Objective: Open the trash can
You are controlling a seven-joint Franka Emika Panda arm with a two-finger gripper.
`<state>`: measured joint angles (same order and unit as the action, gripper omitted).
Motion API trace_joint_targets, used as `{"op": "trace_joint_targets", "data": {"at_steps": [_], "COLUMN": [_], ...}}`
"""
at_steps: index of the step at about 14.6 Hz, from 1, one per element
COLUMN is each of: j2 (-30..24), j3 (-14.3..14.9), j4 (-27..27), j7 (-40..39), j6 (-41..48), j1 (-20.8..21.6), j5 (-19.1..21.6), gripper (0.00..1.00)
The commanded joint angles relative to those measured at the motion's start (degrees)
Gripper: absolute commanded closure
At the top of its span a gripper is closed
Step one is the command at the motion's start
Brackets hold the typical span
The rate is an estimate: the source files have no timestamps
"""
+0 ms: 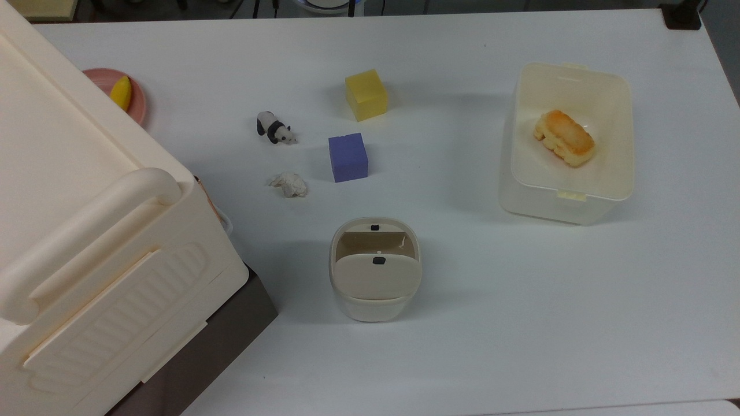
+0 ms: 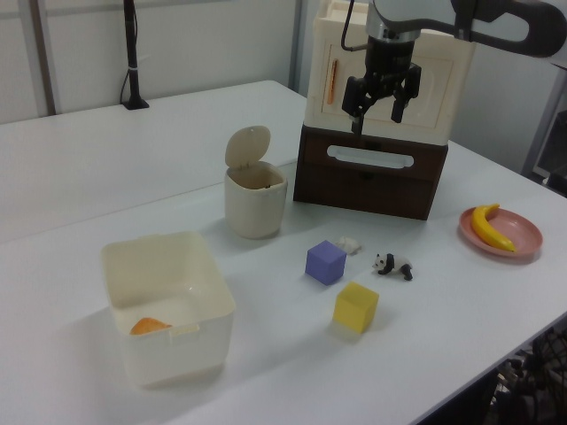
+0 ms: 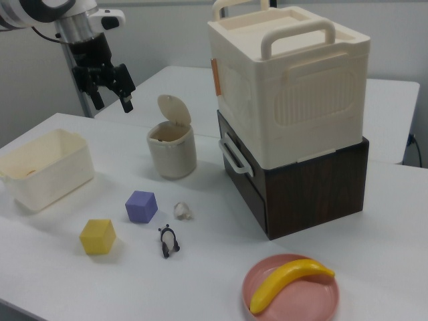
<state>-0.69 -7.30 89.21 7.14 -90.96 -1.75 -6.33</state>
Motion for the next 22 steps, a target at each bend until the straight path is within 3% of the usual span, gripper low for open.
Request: {"op": "trace_joint_targets", "data": {"at_steps": [1,5,22], "j2": [-0.19,-0.19,-0.36], "j3": [0.88,2.55,3.26], "j4": [0.61,0.52,0.0], "j7": [0.94,0.59,-0.38], "j6": [-1.5,-1.59,-1.33], "j1": [1.13,0.95,2.01], "j5": [-1.31,-1.4,-0.17], "gripper": [0.0,0.0,0.0]}}
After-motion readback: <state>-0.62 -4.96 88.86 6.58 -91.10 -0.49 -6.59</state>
